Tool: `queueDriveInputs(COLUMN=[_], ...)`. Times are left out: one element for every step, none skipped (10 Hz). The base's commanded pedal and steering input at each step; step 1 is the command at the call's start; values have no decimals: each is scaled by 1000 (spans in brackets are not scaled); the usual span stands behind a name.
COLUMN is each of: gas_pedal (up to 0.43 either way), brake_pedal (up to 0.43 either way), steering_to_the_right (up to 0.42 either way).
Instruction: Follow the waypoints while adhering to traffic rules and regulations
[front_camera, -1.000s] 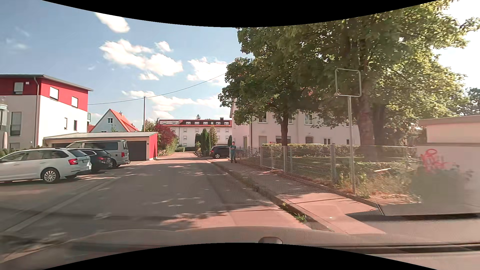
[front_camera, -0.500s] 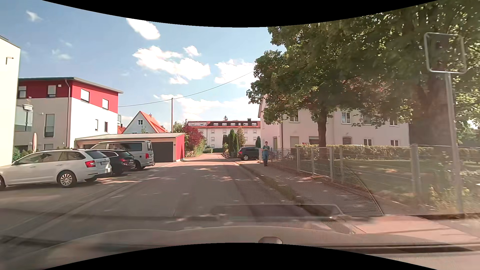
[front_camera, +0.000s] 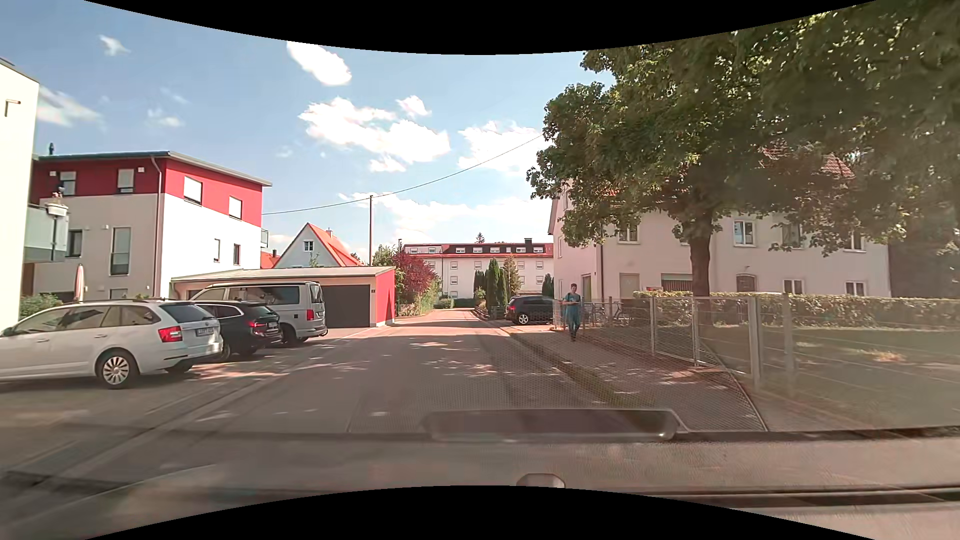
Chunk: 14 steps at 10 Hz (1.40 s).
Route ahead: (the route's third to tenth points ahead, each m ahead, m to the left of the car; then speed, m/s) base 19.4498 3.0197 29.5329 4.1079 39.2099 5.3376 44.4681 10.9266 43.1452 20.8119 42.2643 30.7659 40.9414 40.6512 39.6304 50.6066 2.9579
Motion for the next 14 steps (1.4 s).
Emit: queueDriveInputs(gas_pedal=[0, 0, 0, 0, 0, 0, 0, 0, 0, 0, 0, 0, 0, 0], brake_pedal=[0, 0, 0, 0, 0, 0, 0, 0, 0, 0, 0, 0, 24, 30], steering_to_the_right=[-56, -38, -27, -21, -13, -9, -9, -9, -6, -6, -6, -6, -5, -6])
